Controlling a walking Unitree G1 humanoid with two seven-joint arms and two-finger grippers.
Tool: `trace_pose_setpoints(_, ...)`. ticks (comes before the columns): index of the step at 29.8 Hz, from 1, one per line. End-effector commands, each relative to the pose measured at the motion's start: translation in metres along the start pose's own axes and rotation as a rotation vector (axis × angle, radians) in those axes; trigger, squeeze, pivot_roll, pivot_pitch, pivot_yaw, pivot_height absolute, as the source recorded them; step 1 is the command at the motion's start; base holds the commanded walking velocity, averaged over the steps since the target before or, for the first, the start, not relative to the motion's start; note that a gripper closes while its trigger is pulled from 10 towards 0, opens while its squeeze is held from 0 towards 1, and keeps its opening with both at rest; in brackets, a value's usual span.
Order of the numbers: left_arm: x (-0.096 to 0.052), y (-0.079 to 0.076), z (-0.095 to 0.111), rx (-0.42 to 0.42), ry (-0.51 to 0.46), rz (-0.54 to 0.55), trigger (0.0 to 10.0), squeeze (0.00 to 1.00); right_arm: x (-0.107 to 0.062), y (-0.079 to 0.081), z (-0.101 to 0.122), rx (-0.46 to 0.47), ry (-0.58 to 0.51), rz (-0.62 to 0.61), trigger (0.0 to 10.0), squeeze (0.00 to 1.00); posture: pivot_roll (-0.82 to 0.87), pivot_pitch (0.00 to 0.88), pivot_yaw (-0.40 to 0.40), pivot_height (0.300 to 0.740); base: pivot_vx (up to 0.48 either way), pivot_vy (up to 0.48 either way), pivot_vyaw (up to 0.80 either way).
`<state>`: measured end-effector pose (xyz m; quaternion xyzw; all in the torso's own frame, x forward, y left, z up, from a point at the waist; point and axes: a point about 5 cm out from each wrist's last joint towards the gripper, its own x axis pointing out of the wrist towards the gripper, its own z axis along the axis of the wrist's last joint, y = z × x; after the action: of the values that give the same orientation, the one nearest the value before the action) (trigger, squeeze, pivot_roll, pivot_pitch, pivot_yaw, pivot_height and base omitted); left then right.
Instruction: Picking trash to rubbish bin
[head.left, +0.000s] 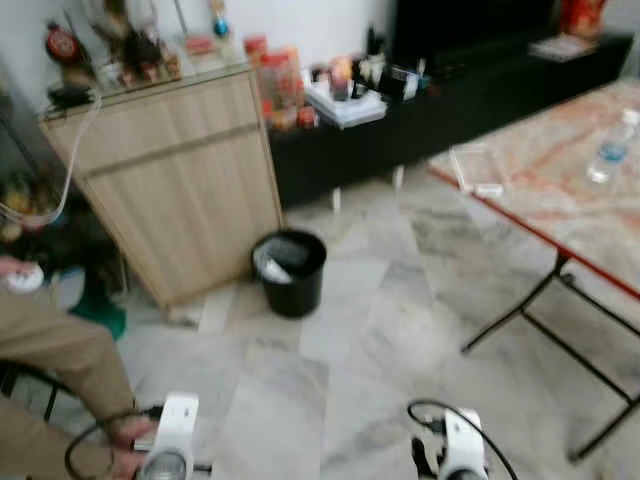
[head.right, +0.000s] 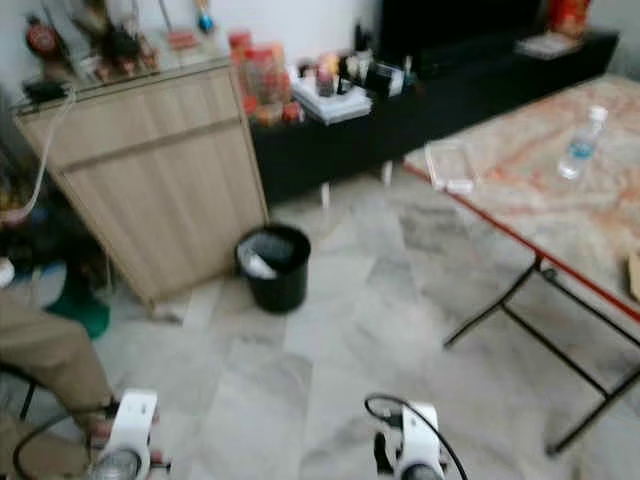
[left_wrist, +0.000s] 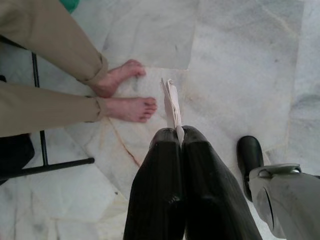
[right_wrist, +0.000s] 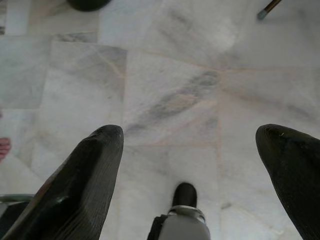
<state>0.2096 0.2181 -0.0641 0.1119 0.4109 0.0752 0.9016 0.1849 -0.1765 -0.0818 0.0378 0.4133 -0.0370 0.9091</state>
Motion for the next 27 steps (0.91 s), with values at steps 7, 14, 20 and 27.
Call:
trace_pose_setpoints(7, 0.000, 0.001, -0.001, 0.015, 0.008, 0.016, 10.0, 0.00, 0.000, 0.000, 0.000, 0.006, -0.004, 0.006, 10.0, 0.00, -0.09, 0.018, 0.047, 0.740, 0.404, 0.000, 0.00)
trace_pose_setpoints(14, 0.000, -0.006, 0.001, 0.032, 0.010, -0.011, 10.0, 0.00, 0.001, -0.004, 0.005, 0.010, -0.023, -0.010, 10.0, 0.00, -0.12, 0.001, 0.069, 0.740, 0.414, 0.000, 0.00)
trace_pose_setpoints(20, 0.002, -0.013, 0.013, 0.040, -0.011, -0.030, 10.0, 0.00, 0.002, -0.007, 0.011, 0.010, -0.042, -0.011, 10.0, 0.00, -0.13, 0.000, 0.061, 0.740, 0.407, 0.000, 0.00)
trace_pose_setpoints(27, 0.003, -0.014, 0.020, 0.049, -0.033, -0.035, 10.0, 0.00, 0.003, -0.007, 0.016, 0.003, -0.045, -0.009, 10.0, 0.00, -0.10, 0.000, 0.046, 0.740, 0.394, 0.000, 0.00)
